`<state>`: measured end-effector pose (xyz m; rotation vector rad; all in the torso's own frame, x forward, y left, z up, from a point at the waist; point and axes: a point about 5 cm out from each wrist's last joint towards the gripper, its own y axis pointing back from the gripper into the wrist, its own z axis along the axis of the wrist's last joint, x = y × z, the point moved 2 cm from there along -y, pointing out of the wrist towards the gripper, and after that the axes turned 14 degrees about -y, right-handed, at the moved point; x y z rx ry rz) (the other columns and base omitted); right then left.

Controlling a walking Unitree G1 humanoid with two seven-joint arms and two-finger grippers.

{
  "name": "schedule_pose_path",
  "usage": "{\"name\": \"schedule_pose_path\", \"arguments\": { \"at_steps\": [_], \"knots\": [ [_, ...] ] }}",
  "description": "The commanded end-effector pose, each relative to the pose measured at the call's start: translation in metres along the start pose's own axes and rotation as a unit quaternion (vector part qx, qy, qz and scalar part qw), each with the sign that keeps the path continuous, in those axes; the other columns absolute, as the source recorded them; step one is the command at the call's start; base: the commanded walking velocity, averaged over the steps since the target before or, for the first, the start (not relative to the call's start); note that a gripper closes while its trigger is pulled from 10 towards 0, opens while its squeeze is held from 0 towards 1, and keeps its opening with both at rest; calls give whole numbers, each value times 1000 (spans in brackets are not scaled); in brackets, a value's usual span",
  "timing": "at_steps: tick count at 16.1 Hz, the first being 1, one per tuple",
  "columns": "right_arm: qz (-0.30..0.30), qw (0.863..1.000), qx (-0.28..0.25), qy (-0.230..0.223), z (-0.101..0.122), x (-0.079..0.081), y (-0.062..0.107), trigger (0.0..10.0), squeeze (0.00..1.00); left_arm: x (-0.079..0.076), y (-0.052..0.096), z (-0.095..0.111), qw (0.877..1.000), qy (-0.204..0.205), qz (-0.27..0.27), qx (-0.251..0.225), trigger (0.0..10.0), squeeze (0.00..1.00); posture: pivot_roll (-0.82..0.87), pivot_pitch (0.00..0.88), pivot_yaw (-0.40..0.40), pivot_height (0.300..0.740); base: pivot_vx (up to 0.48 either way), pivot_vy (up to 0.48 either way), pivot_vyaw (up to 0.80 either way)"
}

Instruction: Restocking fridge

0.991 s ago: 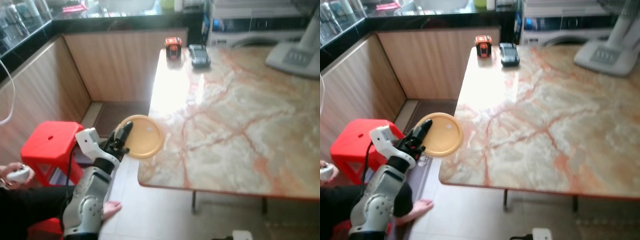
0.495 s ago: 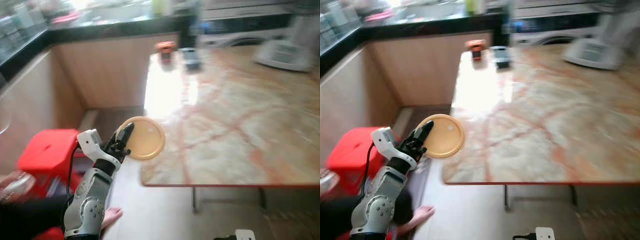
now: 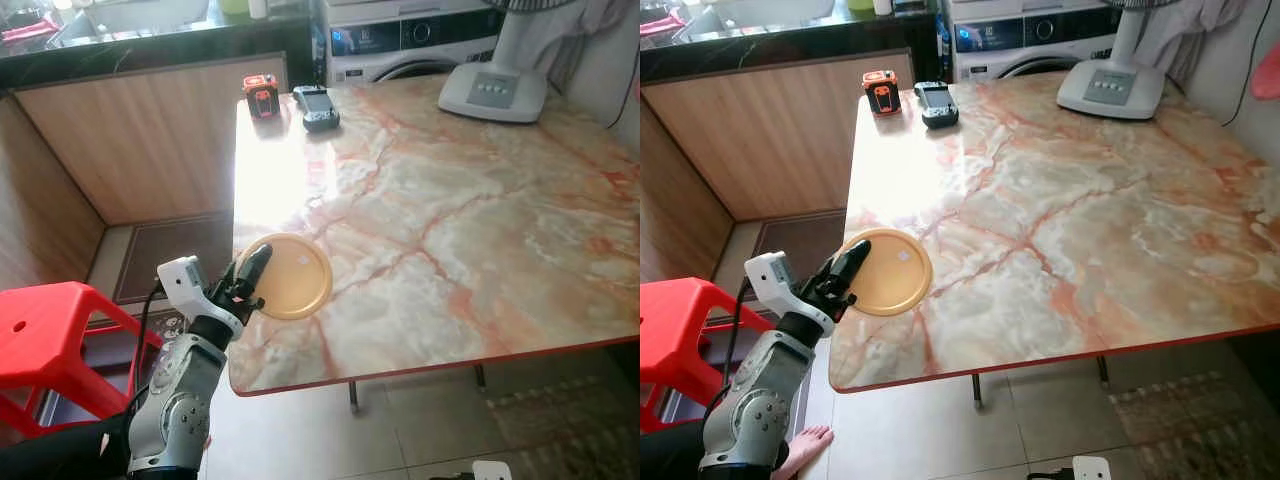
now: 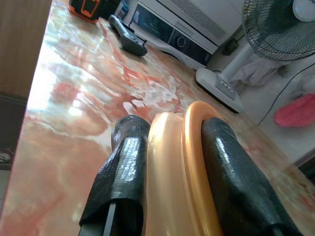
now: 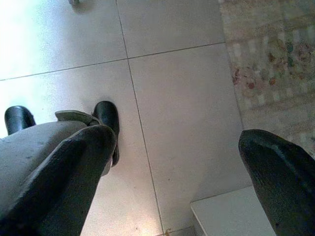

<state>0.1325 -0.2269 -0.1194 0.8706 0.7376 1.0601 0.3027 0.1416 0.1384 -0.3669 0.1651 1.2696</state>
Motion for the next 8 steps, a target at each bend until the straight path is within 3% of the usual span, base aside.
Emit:
{"name": "schedule_pose_path", "arguments": {
  "at_steps": [1, 8],
  "knots": [
    [3, 1000, 5, 0, -3, 3, 0, 10000, 0, -1, -1, 5, 1000, -9, -5, -10, 10000, 0, 102, 4, 98, 740, 0, -454, -800],
    [5, 1000, 8, 3, -4, 4, 0, 10000, 0, 0, -2, 4, 1000, -10, -7, -6, 10000, 0, 103, 6, 98, 740, 0, -37, -800]
  ]
}}
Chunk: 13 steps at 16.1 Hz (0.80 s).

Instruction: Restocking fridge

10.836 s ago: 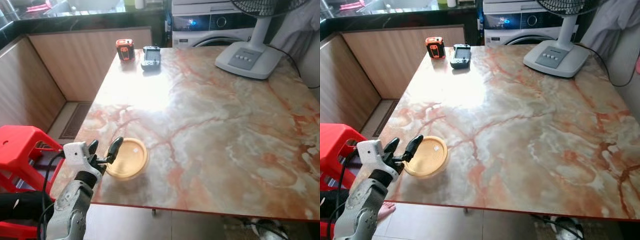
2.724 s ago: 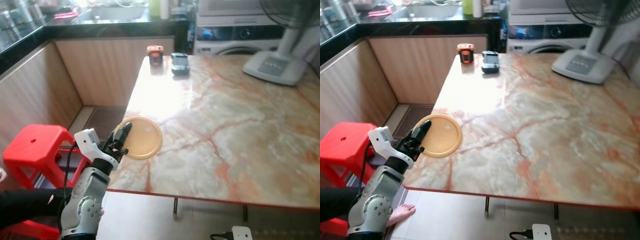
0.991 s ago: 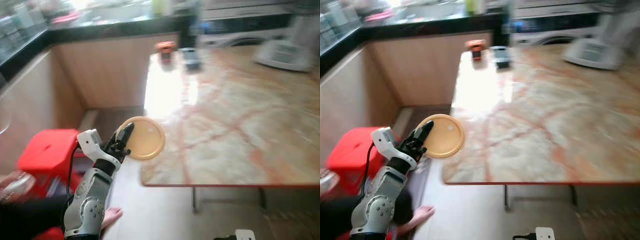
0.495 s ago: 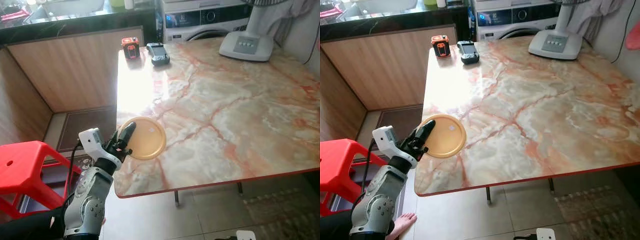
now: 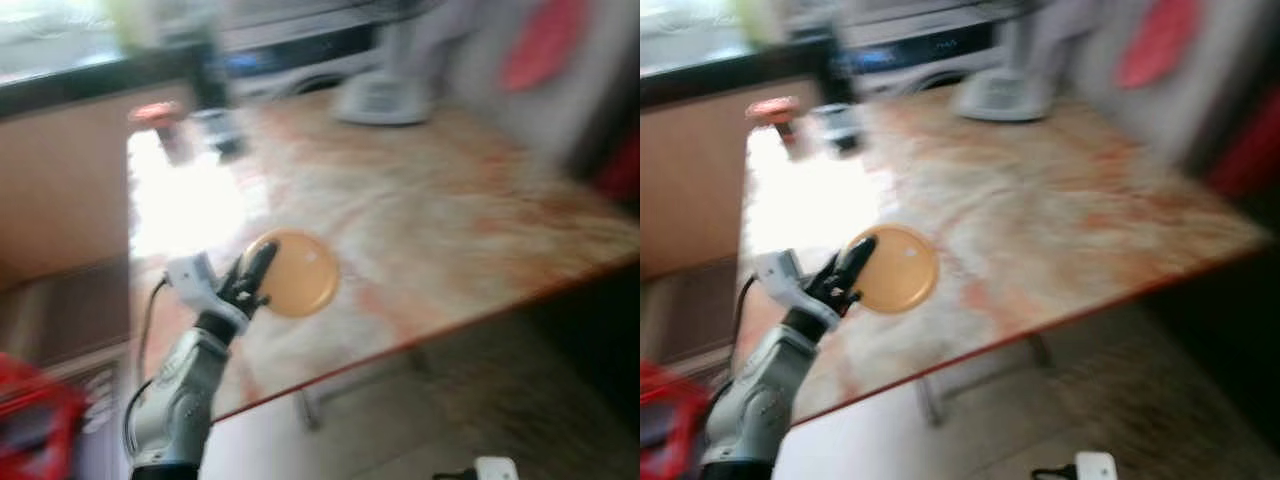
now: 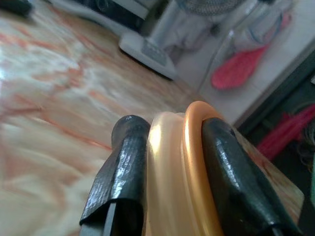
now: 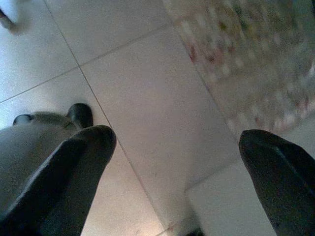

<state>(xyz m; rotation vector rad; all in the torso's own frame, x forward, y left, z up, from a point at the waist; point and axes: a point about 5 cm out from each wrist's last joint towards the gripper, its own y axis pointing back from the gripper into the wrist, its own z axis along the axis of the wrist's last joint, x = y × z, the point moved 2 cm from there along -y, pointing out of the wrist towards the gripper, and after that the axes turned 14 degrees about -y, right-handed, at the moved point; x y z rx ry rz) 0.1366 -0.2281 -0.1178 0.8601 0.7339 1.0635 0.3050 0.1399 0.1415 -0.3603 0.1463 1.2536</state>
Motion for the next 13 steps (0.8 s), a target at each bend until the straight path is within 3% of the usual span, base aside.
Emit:
{"name": "schedule_pose_path", "arguments": {
  "at_steps": [1, 13],
  "knots": [
    [6, 1000, 13, 2, -8, 4, 1, 10000, 0, 2, 1, 2, 1000, -3, 3, -5, 10000, 0, 102, 6, 98, 740, 0, 0, -800],
    [12, 1000, 18, 2, -10, 6, 1, 10000, 0, 1, 0, 2, 1000, -2, 0, -5, 10000, 0, 102, 9, 99, 740, 0, 0, -800]
  ]
}}
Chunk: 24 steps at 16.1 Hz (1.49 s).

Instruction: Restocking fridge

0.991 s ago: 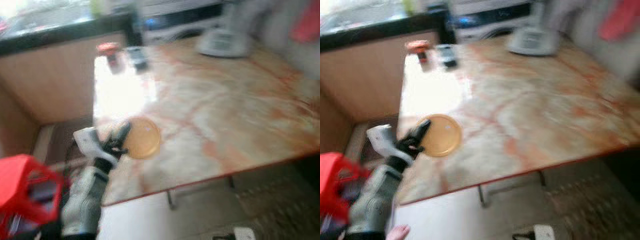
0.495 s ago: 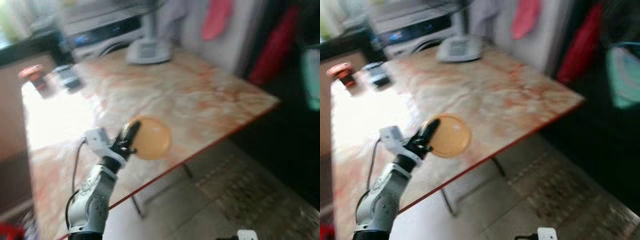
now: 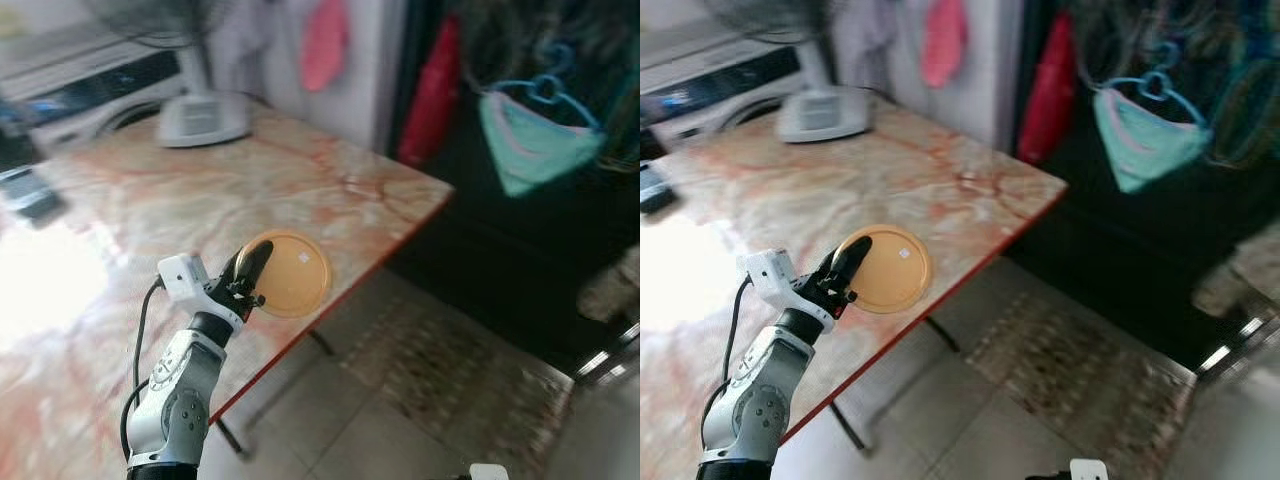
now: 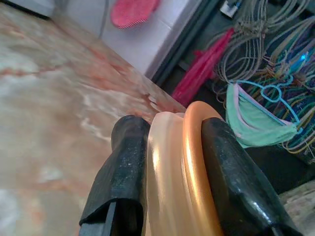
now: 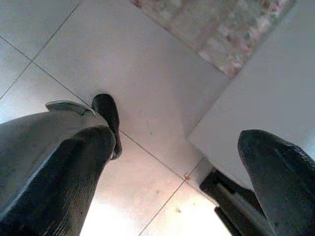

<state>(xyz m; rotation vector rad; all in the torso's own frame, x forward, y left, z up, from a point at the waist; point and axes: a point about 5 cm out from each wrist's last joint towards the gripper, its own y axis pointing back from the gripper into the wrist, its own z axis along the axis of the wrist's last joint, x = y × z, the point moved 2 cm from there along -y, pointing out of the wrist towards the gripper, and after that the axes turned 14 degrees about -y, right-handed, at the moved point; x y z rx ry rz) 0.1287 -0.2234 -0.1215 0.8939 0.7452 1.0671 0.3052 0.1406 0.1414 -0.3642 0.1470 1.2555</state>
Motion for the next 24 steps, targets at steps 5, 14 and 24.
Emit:
{"name": "schedule_pose_path", "arguments": {
  "at_steps": [5, 14, 24],
  "knots": [
    [13, 1000, 7, 2, -2, 5, 0, 10000, 0, -1, -1, 2, 1000, -3, -4, -4, 10000, 0, 98, 8, 99, 740, 0, 0, -798],
    [17, 1000, 10, 3, -2, 5, 0, 10000, 0, -2, -1, 1, 1000, 0, -6, -4, 10000, 0, 99, 10, 98, 740, 0, 0, -789],
    [20, 1000, 13, 4, -3, 6, 0, 10000, 0, -1, -1, 0, 1000, -1, -5, -1, 10000, 0, 97, 11, 102, 740, 0, 0, -788]
  ]
}}
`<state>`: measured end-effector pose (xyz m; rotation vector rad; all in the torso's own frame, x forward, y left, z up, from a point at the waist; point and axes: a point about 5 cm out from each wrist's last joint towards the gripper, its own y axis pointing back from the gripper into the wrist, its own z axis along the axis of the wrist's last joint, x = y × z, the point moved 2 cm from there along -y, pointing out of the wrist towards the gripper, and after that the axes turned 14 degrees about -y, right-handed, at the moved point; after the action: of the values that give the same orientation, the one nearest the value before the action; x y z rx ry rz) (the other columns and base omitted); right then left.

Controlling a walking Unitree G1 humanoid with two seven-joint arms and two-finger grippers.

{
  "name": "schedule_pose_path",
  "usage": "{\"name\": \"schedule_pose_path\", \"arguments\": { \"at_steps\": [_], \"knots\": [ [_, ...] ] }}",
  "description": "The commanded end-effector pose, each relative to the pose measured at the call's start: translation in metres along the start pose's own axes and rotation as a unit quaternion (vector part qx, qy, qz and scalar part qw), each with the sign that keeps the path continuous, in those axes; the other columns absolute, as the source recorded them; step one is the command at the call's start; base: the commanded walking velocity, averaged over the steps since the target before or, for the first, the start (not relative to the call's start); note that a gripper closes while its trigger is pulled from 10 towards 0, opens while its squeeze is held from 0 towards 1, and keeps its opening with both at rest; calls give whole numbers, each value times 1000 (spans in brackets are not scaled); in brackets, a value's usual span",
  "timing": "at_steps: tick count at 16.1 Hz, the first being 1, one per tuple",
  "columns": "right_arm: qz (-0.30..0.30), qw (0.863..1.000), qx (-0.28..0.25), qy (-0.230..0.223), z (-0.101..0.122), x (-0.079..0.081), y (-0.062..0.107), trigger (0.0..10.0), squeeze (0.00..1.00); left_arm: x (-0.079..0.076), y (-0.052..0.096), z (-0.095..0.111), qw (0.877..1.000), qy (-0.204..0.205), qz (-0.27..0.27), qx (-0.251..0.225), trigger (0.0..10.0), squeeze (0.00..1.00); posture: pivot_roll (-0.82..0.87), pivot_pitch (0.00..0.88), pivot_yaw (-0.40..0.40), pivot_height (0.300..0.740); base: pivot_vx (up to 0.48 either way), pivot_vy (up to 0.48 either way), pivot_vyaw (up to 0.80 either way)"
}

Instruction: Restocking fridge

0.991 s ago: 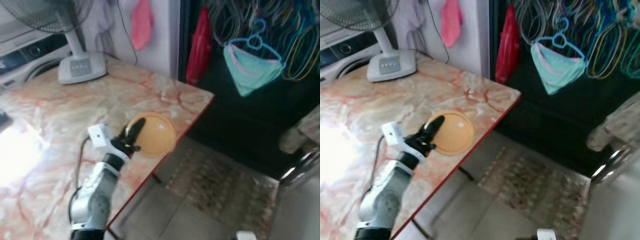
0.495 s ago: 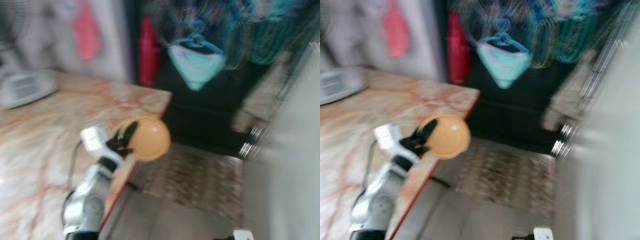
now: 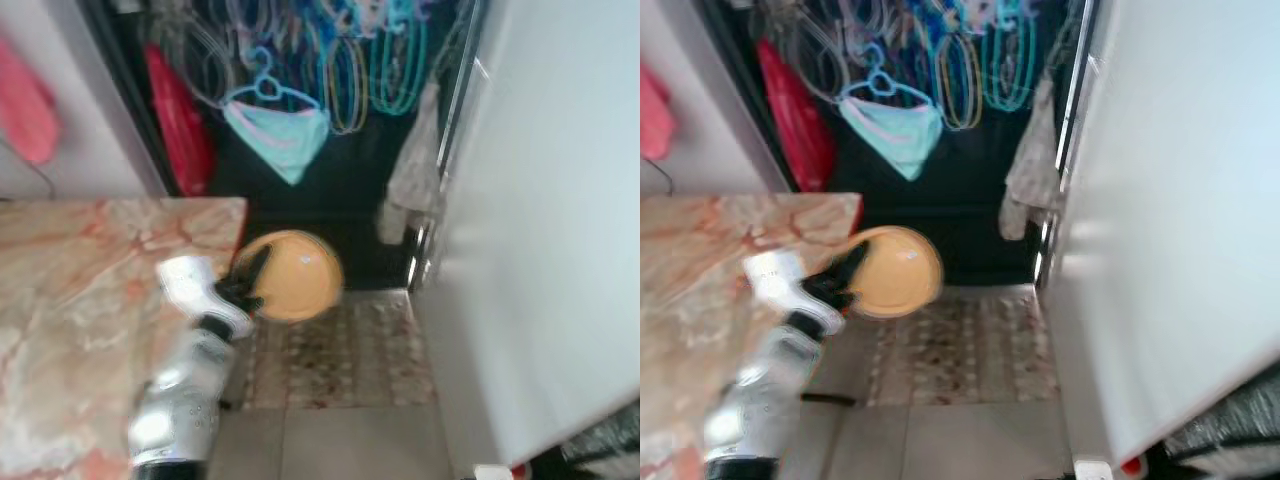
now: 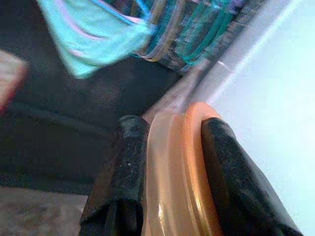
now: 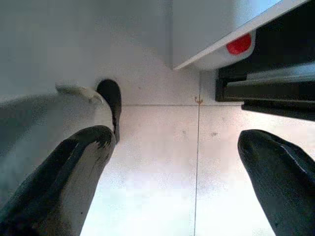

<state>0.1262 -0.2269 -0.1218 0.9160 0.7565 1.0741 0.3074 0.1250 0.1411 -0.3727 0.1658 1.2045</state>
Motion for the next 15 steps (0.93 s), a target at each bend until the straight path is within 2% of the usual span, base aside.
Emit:
{"name": "schedule_pose_path", "arguments": {
  "at_steps": [1, 8, 10, 11, 13, 15],
  "knots": [
    [14, 1000, 2, 2, -2, 10, 0, 10000, 0, 13, 6, 5, 1000, -15, 21, -5, 10000, 0, 97, 12, 102, 740, 0, 0, -788],
    [16, 1000, 3, 4, -2, 10, 0, 10000, 0, 20, 7, 1, 999, -18, 42, 3, 10000, 0, 98, 14, 100, 740, 0, 0, -783],
    [16, 1000, 4, 4, -2, 11, 0, 10000, 0, 38, 11, -11, 995, -26, 88, 37, 10000, 0, 94, 16, 103, 740, 0, 0, -781],
    [16, 1000, 4, 4, -2, 11, 0, 10000, 0, 41, 12, -15, 994, -29, 93, 47, 10000, 0, 94, 17, 103, 740, 0, 0, -781],
    [17, 1000, 4, 5, -2, 11, 0, 10000, 0, 52, 18, -35, 986, -48, 108, 115, 10000, 0, 94, 18, 103, 740, 0, 0, -781],
    [16, 1000, 3, 5, -2, 11, 0, 10000, 0, 60, 20, -38, 984, -32, 126, 119, 10000, 0, 92, 19, 104, 740, 0, 0, -781]
  ]
}}
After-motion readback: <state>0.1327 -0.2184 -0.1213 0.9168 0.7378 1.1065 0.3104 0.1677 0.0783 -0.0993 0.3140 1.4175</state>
